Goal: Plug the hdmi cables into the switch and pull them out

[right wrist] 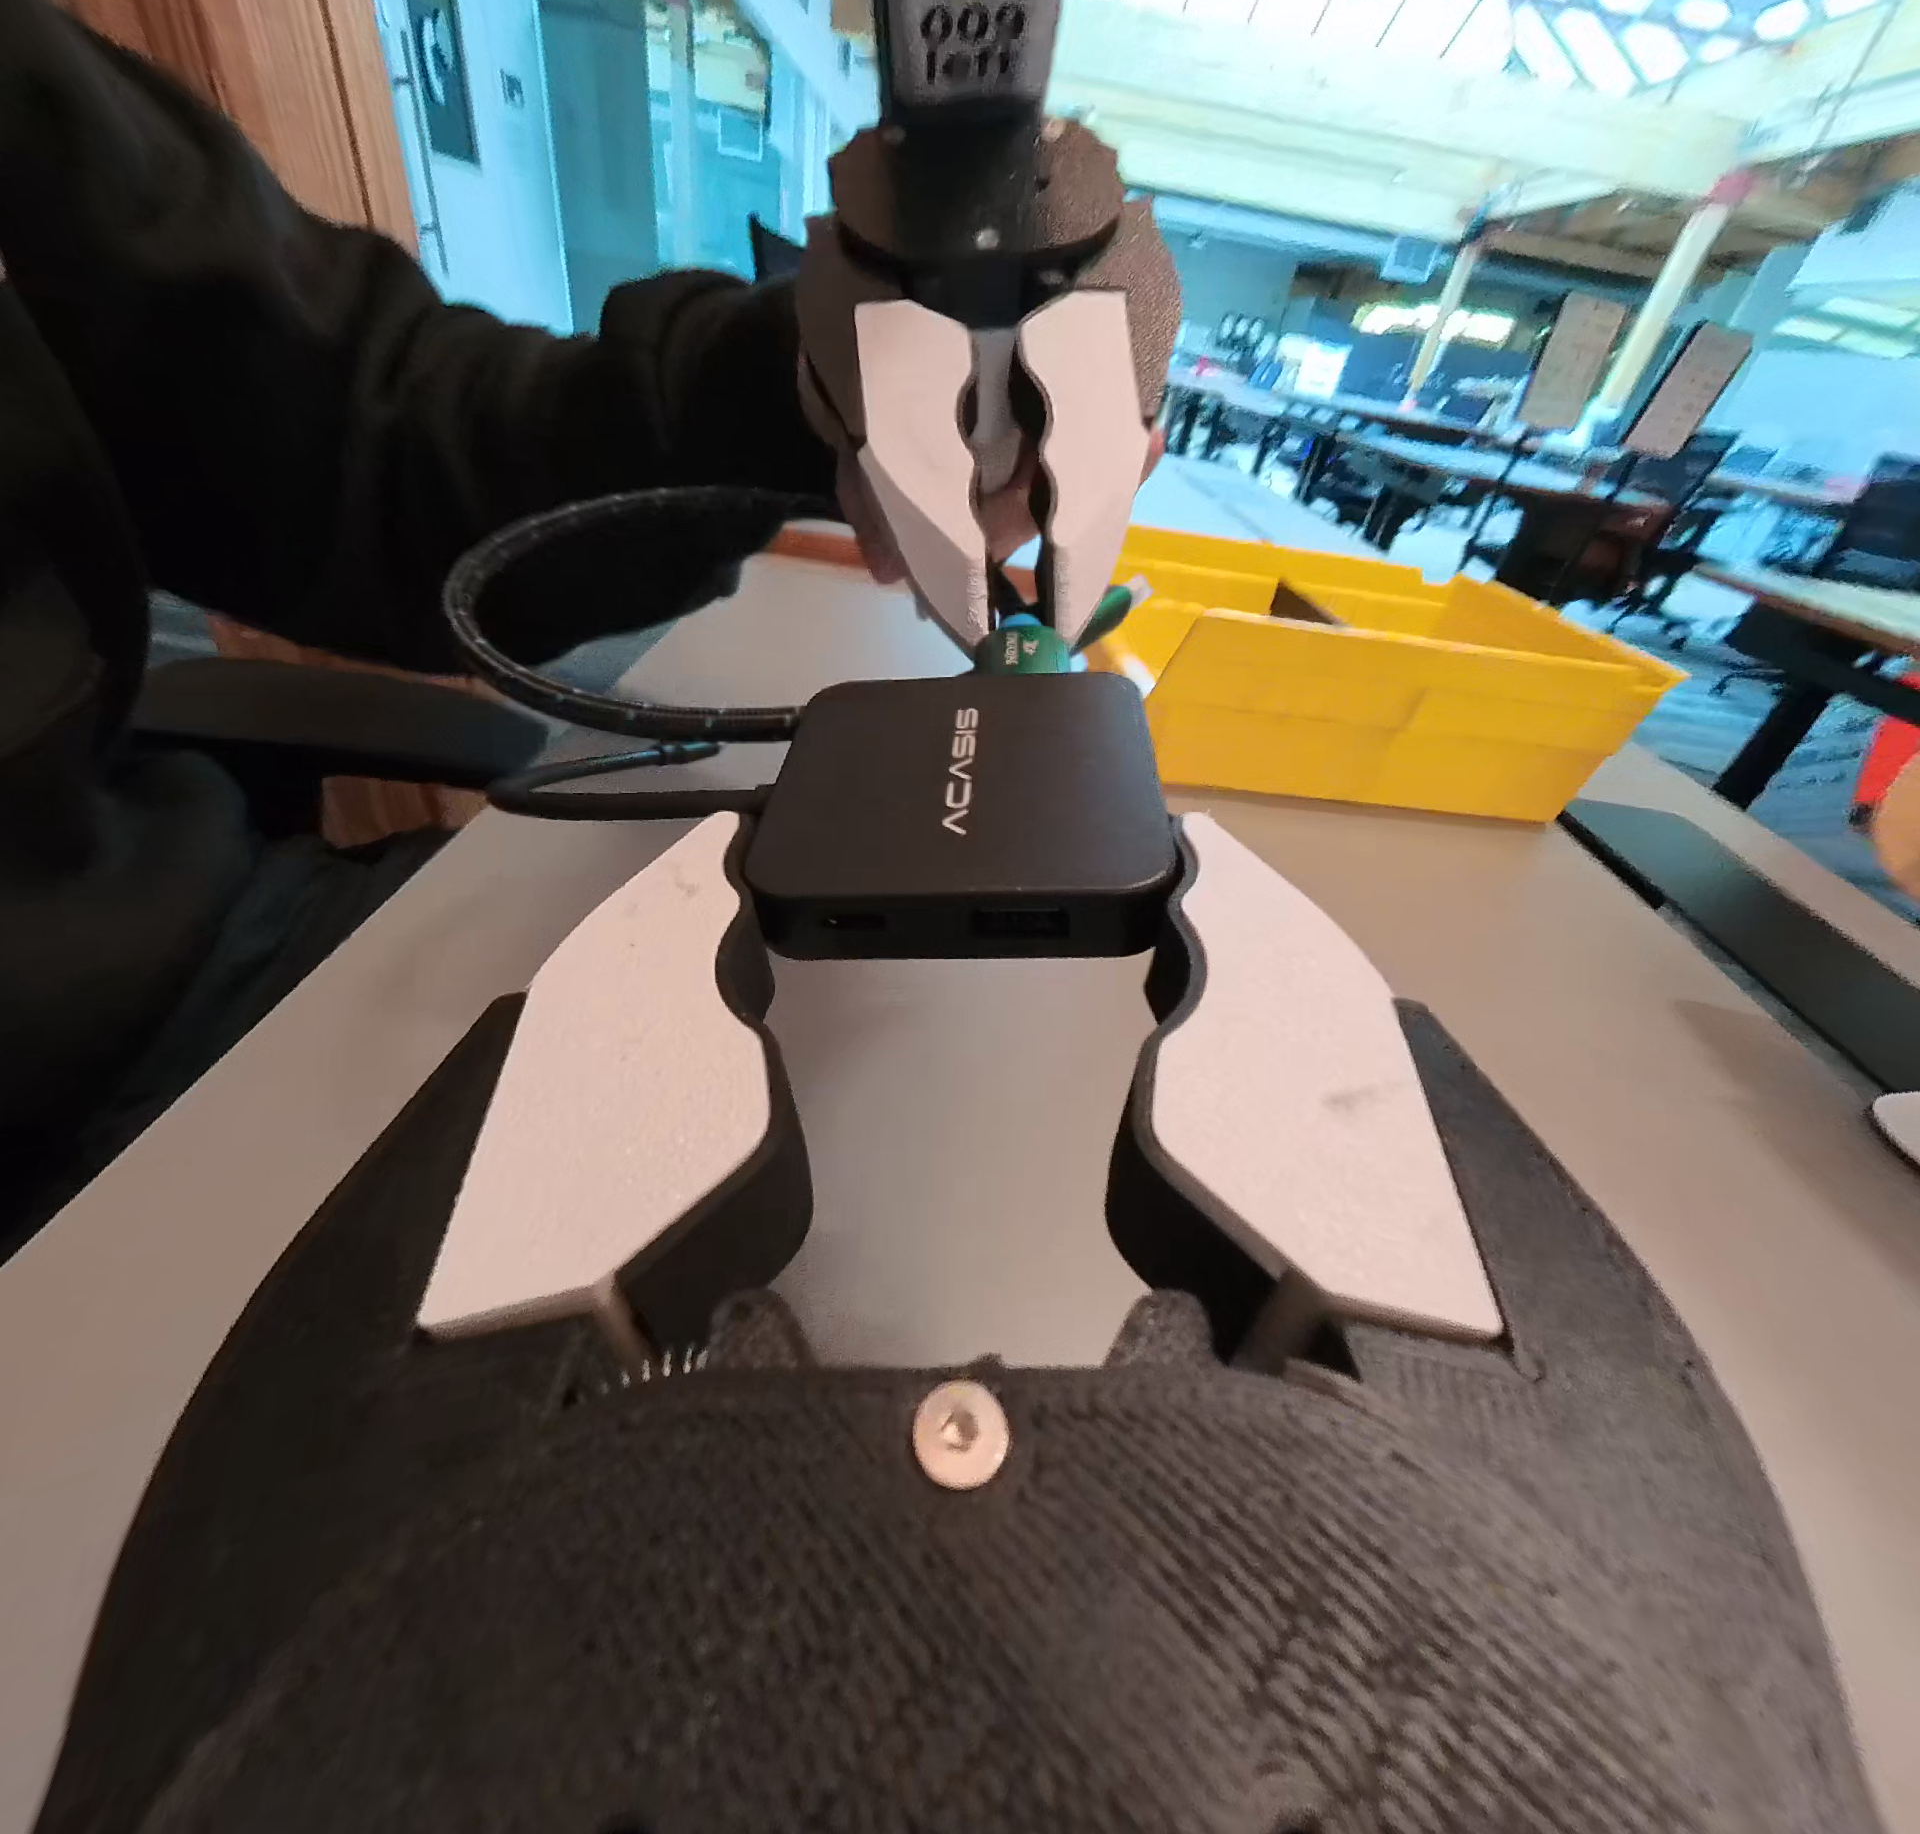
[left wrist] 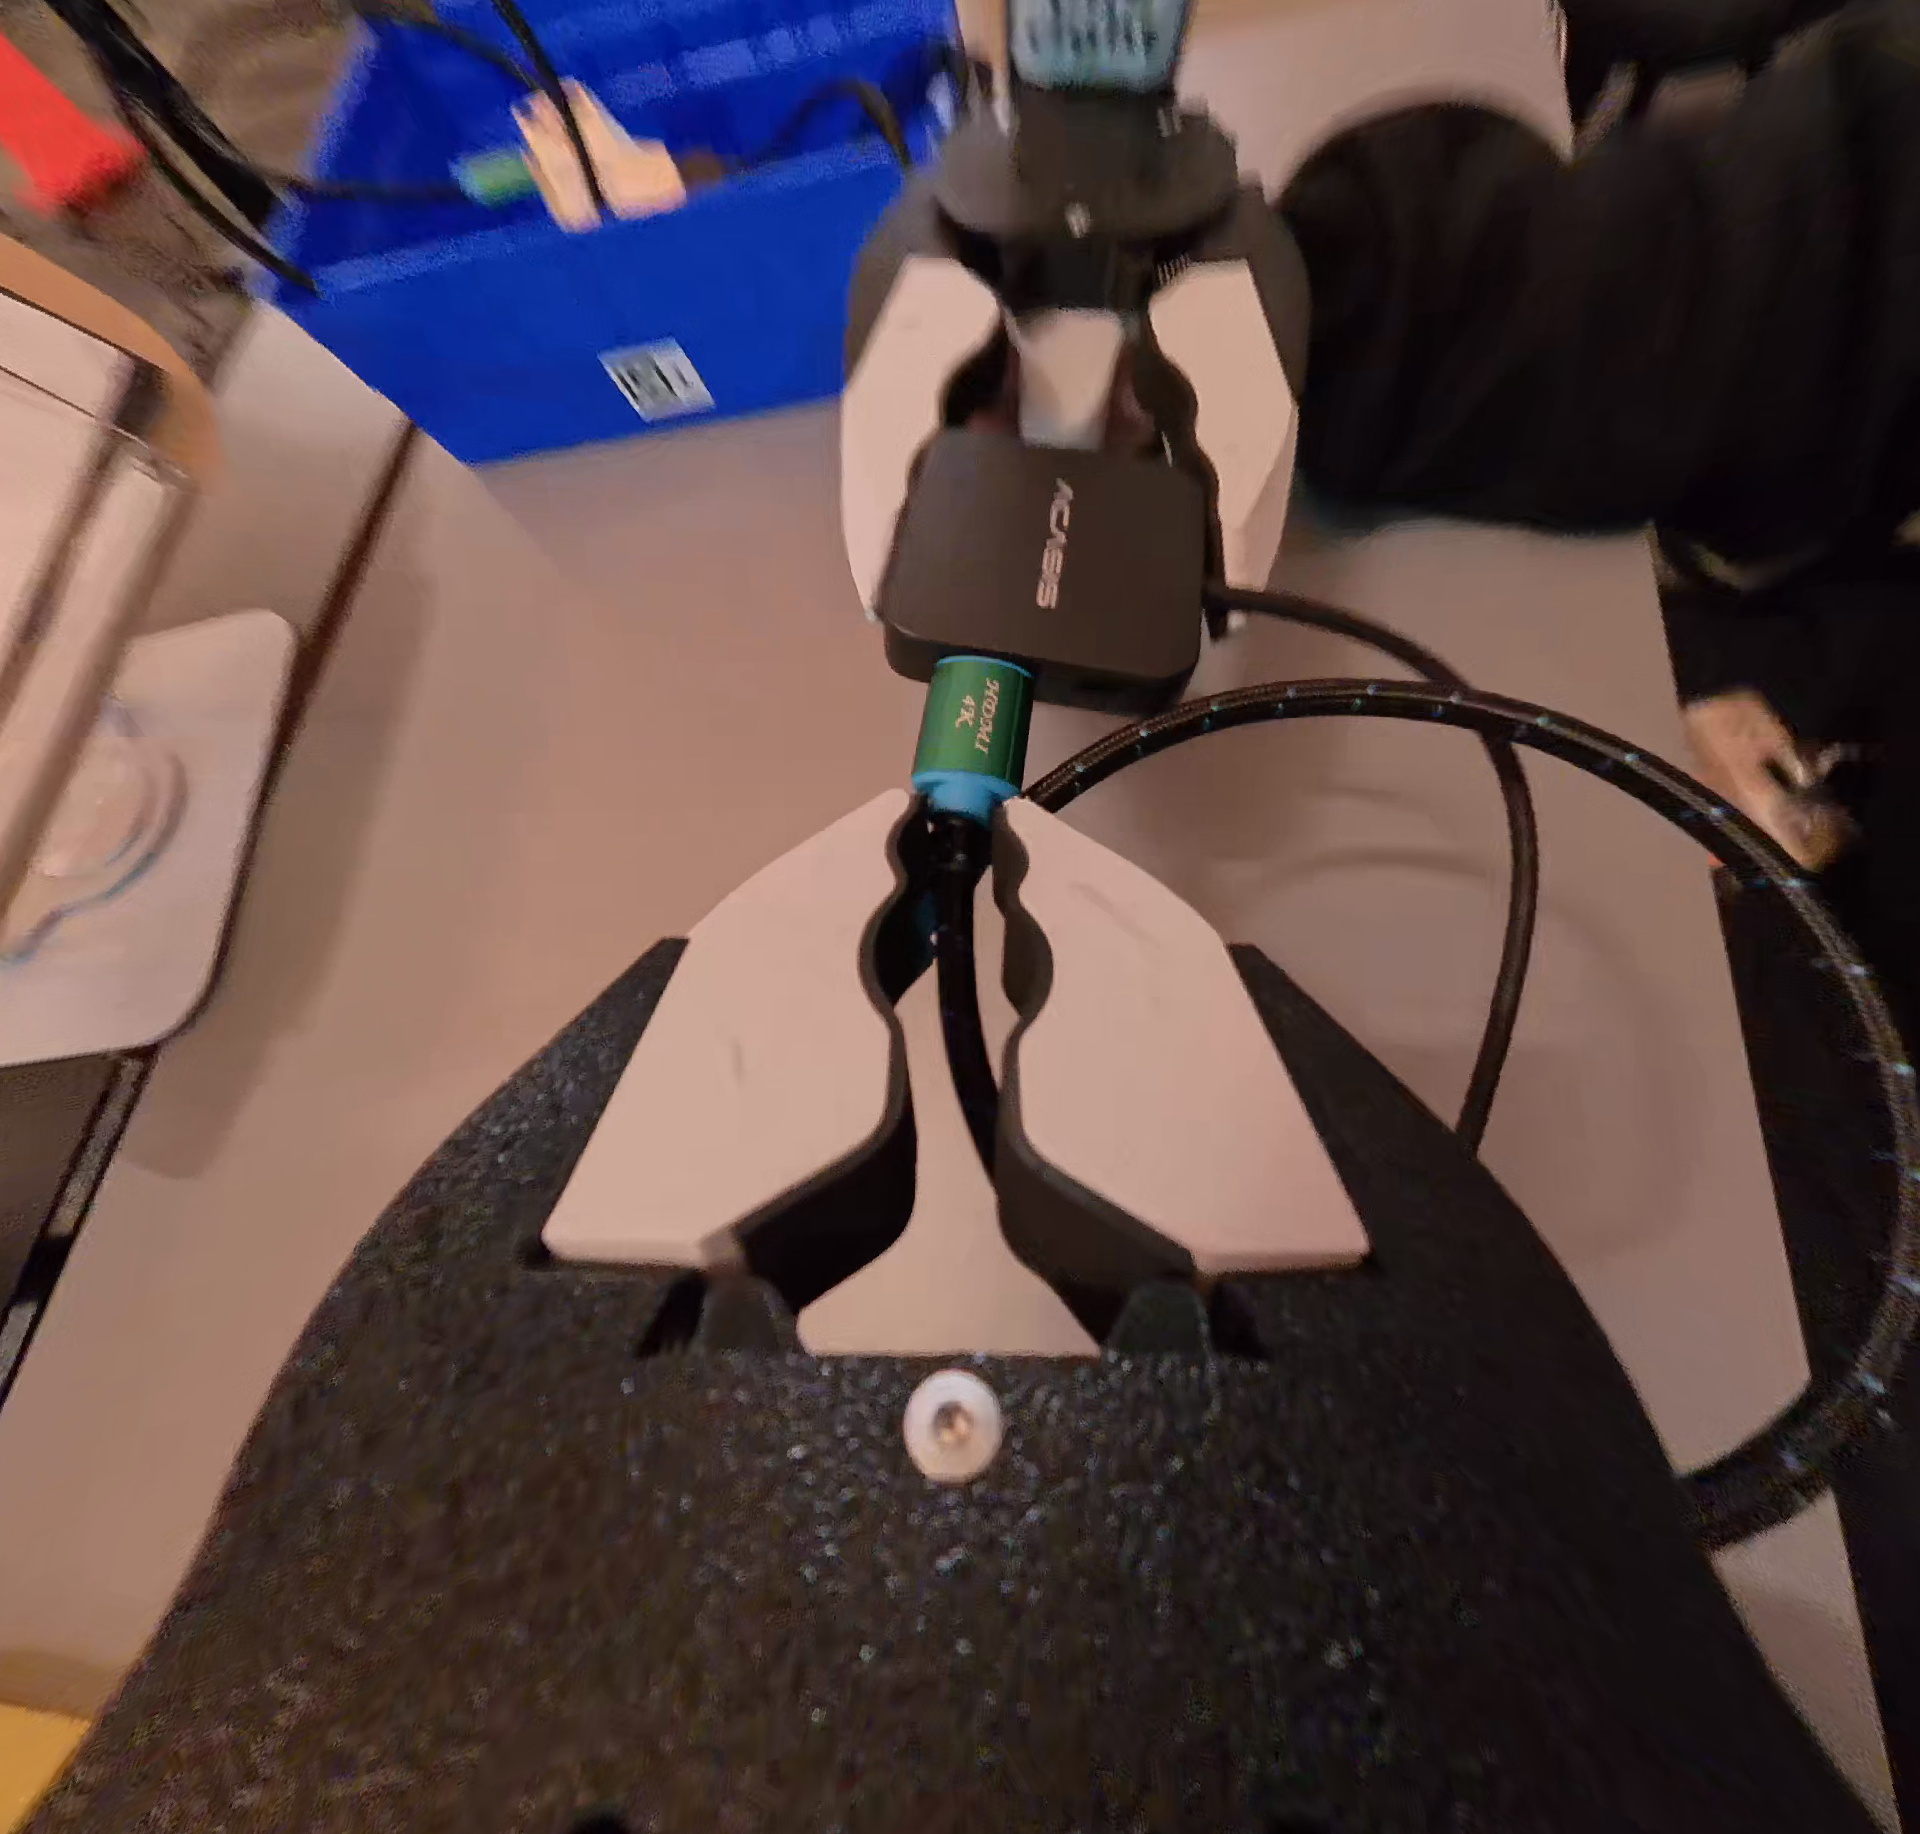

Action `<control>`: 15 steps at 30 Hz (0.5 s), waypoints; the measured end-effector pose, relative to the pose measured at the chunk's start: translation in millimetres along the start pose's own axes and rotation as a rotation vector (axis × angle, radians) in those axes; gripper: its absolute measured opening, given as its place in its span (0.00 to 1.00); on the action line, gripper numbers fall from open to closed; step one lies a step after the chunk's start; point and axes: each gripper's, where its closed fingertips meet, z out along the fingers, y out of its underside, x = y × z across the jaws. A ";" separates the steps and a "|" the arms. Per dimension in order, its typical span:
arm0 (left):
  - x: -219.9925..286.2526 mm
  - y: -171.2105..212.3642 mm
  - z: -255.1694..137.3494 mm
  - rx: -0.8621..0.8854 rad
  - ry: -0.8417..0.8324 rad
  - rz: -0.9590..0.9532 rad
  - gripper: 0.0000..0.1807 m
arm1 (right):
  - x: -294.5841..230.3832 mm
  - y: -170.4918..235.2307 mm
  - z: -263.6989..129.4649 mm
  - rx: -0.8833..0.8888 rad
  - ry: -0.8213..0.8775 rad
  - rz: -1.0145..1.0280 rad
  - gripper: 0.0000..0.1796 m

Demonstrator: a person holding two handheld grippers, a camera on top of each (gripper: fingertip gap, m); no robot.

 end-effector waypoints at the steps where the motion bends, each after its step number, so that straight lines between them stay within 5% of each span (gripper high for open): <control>1: -2.9 -10.9 -6.7 0.077 -0.027 -0.013 0.06 | 2.0 -6.5 -0.5 0.028 0.021 -0.008 0.40; 3: -9.6 -46.2 -36.3 0.320 -0.091 -0.055 0.13 | 7.3 -14.9 -4.9 0.044 0.069 -0.031 0.40; 7: -39.6 -75.8 -117.2 0.691 -0.324 -0.183 0.10 | 33.2 -32.0 -36.0 0.076 0.265 -0.072 0.41; 11: -36.1 -25.3 -97.3 0.506 -0.339 -0.224 0.13 | 73.0 -63.9 -102.9 0.146 0.637 -0.081 0.40; 15: -6.2 26.7 -49.1 0.280 -0.248 -0.209 0.16 | 111.1 -79.1 -228.8 0.173 1.205 -0.008 0.41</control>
